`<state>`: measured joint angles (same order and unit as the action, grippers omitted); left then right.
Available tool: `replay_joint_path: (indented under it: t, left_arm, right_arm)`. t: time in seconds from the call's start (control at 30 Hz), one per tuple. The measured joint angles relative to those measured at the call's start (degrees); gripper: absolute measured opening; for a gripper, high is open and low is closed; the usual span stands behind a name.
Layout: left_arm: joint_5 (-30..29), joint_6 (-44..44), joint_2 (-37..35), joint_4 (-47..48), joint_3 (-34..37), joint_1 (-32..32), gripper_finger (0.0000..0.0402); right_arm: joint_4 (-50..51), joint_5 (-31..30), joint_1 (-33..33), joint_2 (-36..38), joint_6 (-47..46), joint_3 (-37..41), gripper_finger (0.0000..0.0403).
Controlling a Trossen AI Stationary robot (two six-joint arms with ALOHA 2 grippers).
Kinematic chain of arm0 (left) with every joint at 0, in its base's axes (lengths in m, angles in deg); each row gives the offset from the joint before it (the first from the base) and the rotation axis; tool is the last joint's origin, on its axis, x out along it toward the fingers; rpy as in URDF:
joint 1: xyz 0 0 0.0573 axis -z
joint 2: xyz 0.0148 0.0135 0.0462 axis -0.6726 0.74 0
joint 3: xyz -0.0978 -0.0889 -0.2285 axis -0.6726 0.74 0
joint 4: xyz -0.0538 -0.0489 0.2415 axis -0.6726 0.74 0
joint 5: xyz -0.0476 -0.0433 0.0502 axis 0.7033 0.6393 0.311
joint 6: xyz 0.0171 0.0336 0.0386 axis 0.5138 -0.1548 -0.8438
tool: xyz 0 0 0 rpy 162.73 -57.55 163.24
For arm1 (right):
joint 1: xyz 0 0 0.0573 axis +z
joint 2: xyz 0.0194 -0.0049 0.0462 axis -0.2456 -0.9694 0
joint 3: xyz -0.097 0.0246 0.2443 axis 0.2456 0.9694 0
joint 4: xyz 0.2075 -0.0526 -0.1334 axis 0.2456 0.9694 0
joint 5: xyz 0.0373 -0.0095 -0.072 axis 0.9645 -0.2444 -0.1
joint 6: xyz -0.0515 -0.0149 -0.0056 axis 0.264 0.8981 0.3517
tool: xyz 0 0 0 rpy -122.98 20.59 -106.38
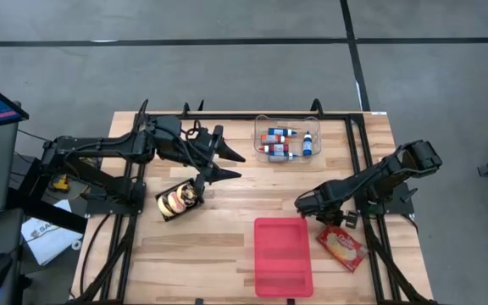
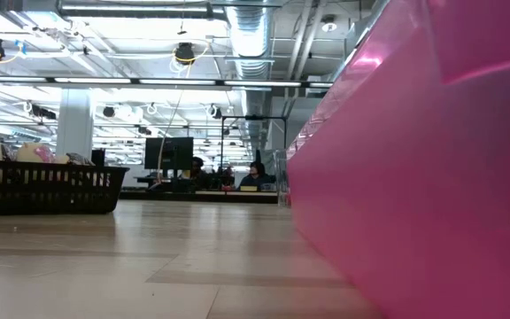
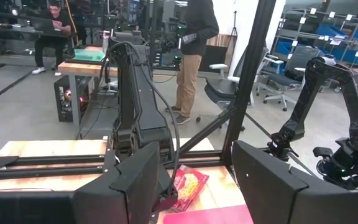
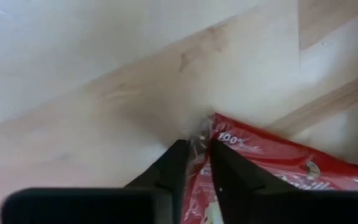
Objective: Pick & Place Food Item
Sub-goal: Put the red popcorn bag into the pink bin
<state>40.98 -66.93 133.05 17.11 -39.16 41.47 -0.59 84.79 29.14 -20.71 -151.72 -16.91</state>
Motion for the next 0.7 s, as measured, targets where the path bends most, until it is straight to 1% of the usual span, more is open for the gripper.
replay_joint_path:
  t: [0.13, 0.2, 0.27, 0.37, 0.7]
  left_arm:
    - [0.0, 0.02, 0.0, -0.01, 0.0, 0.0, 0.0199]
    - [0.0, 0.02, 0.0, -0.02, 0.0, 0.0, 0.0199]
    - [0.0, 0.02, 0.0, -0.02, 0.0, 0.0, 0.0199]
    - [-0.02, 0.02, 0.0, -0.02, 0.0, 0.0, 0.0199]
    - [-1.14, 0.07, 0.0, -0.11, 0.02, 0.0, 0.0199]
  right_arm:
    - [0.26, -1.59, 0.02, 0.0, 0.16, 0.0, 0.0019]
    - [0.52, -2.2, 0.15, 0.0, 0.33, -0.04, 0.0006]
    - [2.08, -3.79, 0.53, -0.01, 0.37, -0.82, 0.0006]
    - [7.76, -8.43, 0.96, -0.26, 0.46, -3.03, 0.0001]
    - [25.71, -19.41, 1.06, -0.13, 1.84, -17.74, 0.0]
